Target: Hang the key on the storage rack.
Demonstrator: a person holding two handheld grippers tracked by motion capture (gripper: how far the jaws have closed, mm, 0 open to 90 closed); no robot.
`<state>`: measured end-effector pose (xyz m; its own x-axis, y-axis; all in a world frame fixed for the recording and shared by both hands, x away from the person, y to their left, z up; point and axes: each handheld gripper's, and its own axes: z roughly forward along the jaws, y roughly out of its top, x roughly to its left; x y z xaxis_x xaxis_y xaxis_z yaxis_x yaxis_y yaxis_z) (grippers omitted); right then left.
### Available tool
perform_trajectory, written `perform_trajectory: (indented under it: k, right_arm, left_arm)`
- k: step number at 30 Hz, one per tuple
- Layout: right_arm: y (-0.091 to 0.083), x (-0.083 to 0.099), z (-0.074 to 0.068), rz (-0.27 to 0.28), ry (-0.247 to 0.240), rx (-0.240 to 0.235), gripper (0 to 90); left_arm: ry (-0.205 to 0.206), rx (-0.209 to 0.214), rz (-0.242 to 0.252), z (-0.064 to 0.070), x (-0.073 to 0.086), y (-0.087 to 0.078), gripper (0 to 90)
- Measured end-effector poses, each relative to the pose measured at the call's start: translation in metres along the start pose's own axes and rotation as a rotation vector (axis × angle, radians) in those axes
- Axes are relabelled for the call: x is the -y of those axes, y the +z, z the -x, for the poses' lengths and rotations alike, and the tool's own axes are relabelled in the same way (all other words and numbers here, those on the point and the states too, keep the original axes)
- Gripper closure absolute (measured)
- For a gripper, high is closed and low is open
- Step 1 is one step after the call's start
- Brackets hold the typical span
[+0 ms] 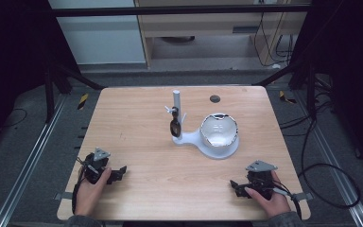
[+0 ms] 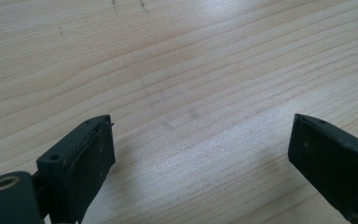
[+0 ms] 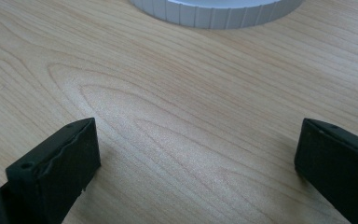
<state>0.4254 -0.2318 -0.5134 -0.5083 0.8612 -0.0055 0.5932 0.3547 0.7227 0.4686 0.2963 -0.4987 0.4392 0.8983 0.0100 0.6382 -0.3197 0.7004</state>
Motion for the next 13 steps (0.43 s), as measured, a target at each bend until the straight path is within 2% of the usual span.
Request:
perform_trajectory:
  k: [3,7,13]
  right_arm:
    - [0.0000,0.0000,0.0000,0.000,0.000,0.000,0.4]
    - [0.0000,0.0000,0.0000,0.000,0.000,0.000,0.4]
    - [0.0002,-0.0002,-0.0001,0.000,0.000,0.001,0.4]
  left_arm:
    - [-0.008,-0.002,0.001,-0.0007,0.0019,0.0050,6.3]
    - [0.010,-0.009,0.024,-0.0032,0.0042,0.0088,3.5]
    - [0.020,-0.001,0.017,-0.0067,0.0034,0.0097,1.3]
